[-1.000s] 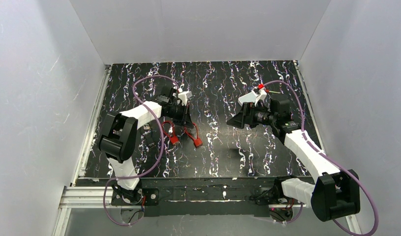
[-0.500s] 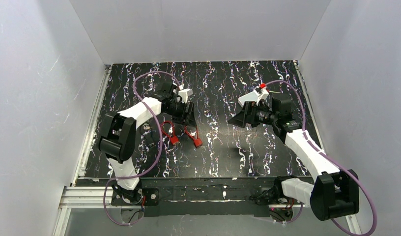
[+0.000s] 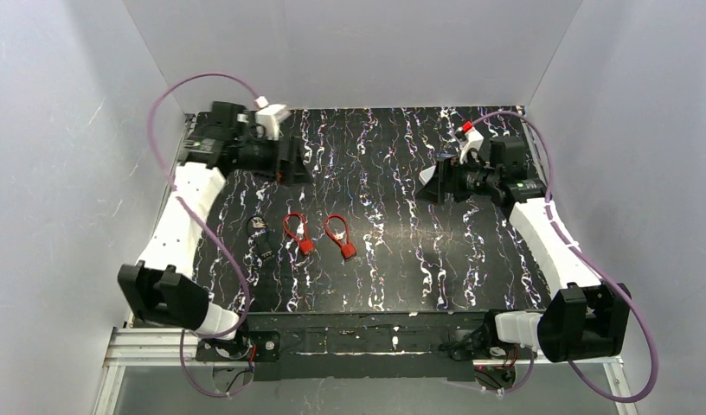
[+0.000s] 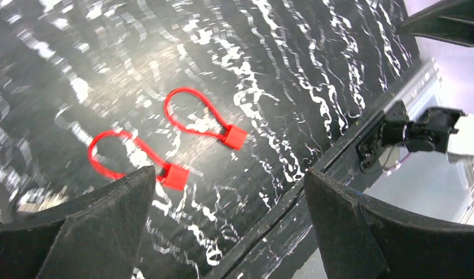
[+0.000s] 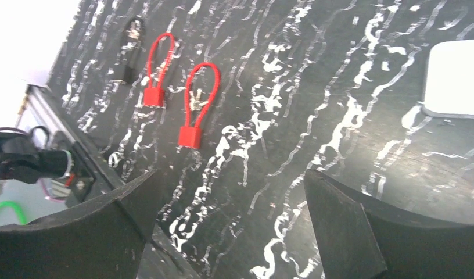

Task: Lock with the key
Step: Reset both arms

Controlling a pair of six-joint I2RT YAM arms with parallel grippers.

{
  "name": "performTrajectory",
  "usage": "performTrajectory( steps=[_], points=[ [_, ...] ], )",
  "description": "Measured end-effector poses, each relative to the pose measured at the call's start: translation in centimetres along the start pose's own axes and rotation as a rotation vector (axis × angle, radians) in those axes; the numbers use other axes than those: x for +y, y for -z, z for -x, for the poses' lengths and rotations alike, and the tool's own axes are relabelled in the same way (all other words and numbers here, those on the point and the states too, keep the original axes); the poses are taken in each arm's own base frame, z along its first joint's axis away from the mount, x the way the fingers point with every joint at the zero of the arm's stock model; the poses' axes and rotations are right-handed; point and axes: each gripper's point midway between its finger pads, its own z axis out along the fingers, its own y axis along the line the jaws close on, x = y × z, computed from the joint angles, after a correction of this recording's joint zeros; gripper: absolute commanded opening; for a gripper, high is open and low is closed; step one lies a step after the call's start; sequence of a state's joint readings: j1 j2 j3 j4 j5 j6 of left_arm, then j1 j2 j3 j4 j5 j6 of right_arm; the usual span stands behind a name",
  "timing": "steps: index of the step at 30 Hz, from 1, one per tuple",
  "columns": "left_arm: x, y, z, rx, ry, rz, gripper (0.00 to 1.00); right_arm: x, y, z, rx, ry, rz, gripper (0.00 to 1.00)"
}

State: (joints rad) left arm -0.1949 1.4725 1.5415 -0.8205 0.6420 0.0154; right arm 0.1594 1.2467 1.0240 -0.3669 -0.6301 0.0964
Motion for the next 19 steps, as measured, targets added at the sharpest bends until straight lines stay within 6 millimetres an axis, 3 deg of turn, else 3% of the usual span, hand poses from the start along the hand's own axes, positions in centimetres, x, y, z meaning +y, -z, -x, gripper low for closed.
performTrajectory(
  steps=[3, 5, 8, 12, 15, 19],
  points=[
    [2.6, 3.2, -0.7, -0.041, 0.079, 0.093, 0.98, -2.5, 1.3, -0.2, 0.005, 0.011, -0.07, 0.98],
    [4.0, 4.3, -2.1, -0.042, 0.129, 0.151, 0.98, -4.8, 2.4, -0.4, -0.003, -0.001, -0.128, 0.98],
    [5.2, 4.8, -4.9, 0.004, 0.179, 0.223, 0.98, -8.6, 4.3, -1.6, -0.02, -0.052, -0.219, 0.98],
    [6.7, 4.7, -8.0, 0.064, 0.214, 0.311, 0.98, -12.1, 5.6, -4.4, -0.008, -0.155, -0.29, 0.98],
    [7.6, 4.7, -9.5, 0.096, 0.23, 0.364, 0.98, -12.9, 5.3, -6.0, 0.01, -0.193, -0.29, 0.98],
    [8.3, 5.0, -9.6, 0.093, 0.224, 0.408, 0.98, -13.0, 4.8, -6.6, 0.006, -0.197, -0.277, 0.98]
  ],
)
